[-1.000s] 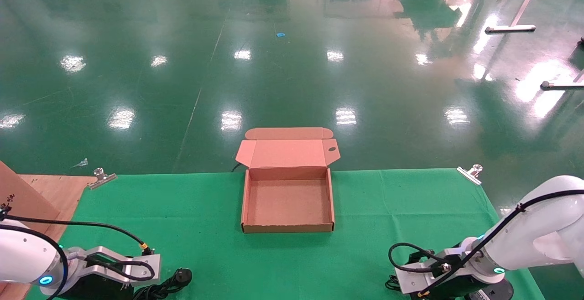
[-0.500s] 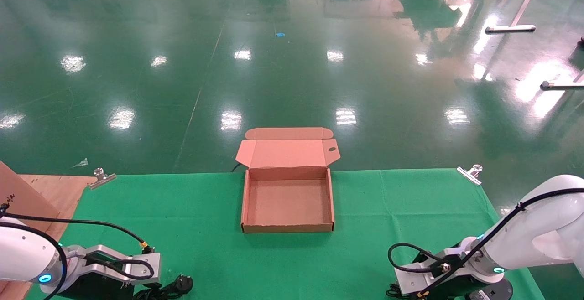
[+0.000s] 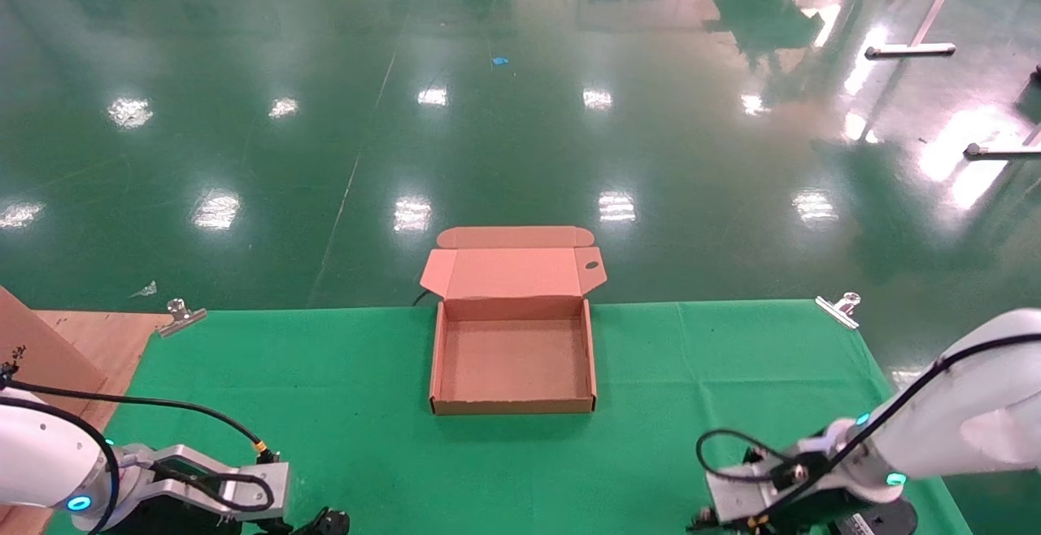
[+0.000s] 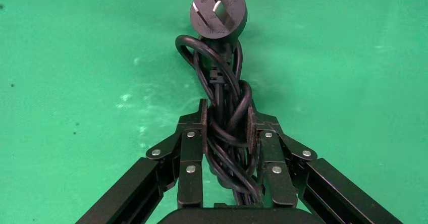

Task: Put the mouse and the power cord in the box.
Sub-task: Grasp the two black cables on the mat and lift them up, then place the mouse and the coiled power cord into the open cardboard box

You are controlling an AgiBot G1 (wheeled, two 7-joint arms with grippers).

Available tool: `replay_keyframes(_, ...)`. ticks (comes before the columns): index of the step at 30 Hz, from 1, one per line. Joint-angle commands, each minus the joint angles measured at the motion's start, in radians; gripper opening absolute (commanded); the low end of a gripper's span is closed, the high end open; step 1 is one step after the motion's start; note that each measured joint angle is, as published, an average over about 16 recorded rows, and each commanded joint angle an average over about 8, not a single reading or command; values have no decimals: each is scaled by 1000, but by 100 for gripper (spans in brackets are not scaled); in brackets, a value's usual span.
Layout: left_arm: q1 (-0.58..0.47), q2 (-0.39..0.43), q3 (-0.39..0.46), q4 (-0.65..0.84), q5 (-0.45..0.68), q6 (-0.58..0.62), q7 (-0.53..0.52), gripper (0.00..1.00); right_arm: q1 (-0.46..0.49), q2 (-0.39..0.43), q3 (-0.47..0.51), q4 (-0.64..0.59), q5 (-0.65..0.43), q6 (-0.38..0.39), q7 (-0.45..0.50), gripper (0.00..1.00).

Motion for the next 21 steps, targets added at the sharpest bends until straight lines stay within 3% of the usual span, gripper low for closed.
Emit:
replay_keyframes(1,-17,-5,-2,-5,-3,15,8,0,15,9,7,4,10,-10,-9,0)
replay_keyframes(13,-239,33,3,-98,5,130,19,0,216,23,50,54,72,-128,-29,0)
replay_keyframes(21,-339,106,0,-185,4,133,32,0,325,-33,64,85,89,-122,6,0)
